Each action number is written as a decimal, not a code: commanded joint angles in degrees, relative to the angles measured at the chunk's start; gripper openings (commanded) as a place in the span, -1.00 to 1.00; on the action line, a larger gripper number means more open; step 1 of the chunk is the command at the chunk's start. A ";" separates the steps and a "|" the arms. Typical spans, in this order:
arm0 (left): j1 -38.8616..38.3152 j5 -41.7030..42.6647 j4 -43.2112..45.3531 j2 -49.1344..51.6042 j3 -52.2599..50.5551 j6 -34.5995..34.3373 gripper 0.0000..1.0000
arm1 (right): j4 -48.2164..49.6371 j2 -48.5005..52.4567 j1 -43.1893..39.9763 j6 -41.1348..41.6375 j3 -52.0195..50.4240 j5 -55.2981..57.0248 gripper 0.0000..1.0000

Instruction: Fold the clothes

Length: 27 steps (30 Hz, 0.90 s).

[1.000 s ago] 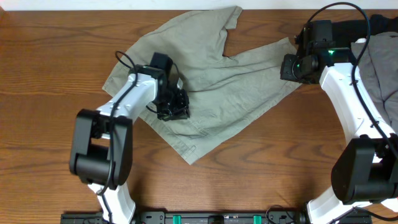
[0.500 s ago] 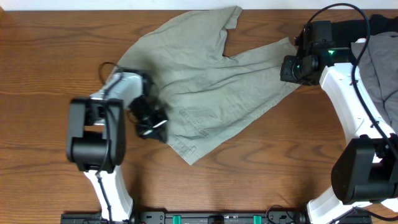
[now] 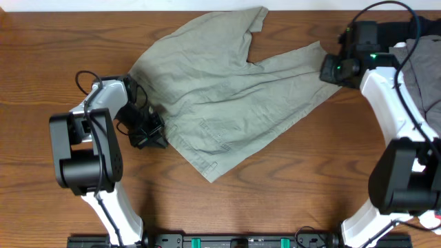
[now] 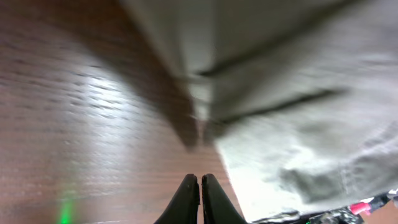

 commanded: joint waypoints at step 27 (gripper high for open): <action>-7.43 1.14 6.58 -21.33 -0.04 4.76 0.06 | -29.05 20.04 -3.28 7.74 -0.15 6.95 -0.98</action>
